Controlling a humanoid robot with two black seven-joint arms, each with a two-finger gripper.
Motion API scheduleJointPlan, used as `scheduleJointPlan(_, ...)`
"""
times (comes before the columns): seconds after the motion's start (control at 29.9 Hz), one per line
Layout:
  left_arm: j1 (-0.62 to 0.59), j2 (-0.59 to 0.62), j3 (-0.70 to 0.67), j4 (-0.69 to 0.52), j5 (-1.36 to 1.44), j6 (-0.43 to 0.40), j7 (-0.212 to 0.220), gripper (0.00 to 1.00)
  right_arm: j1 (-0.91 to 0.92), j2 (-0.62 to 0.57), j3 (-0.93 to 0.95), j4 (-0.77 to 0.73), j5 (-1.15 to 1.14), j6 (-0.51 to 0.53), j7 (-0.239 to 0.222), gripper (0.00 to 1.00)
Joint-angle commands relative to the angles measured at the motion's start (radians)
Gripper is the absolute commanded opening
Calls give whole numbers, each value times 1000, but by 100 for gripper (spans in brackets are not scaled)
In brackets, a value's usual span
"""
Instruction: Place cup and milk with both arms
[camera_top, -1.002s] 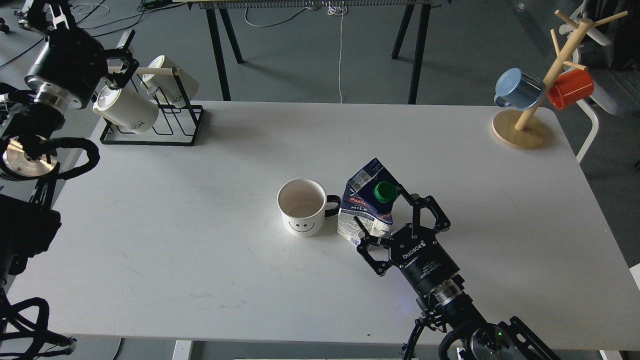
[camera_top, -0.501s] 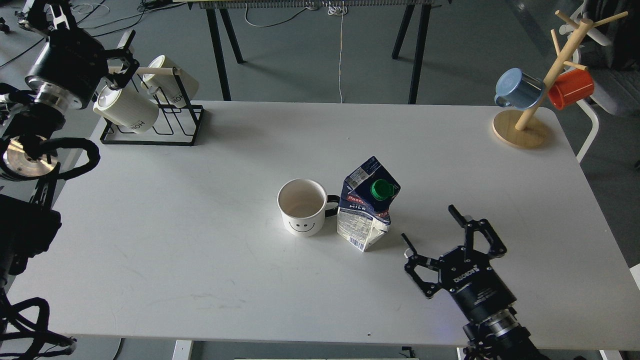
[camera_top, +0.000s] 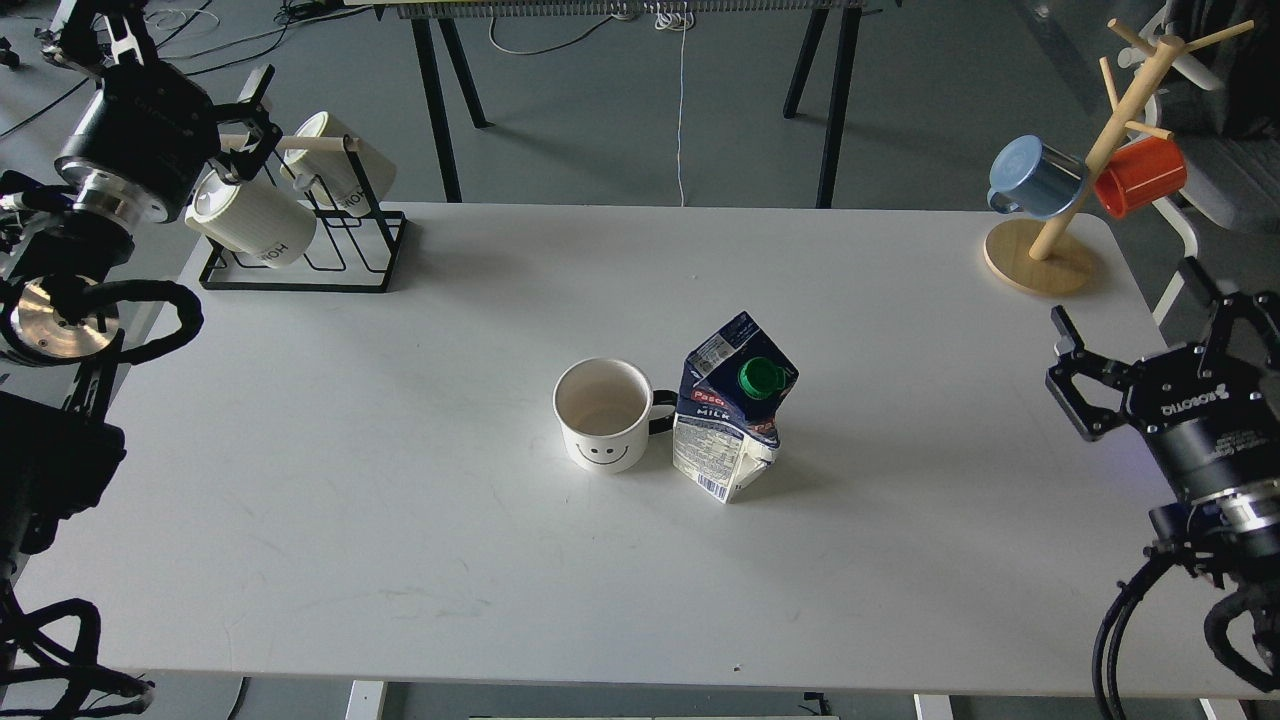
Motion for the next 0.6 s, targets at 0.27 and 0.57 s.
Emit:
scheduleJointPlan(0.27,62,-4,-7,4,-15,8,11,100,403,-85,-236,-337,1,0,-3,98)
scheduleJointPlan(0.57,65,-73,-11,11,-49,34,8,100,491,-42,-276,-492,-10,-2,-6,99)
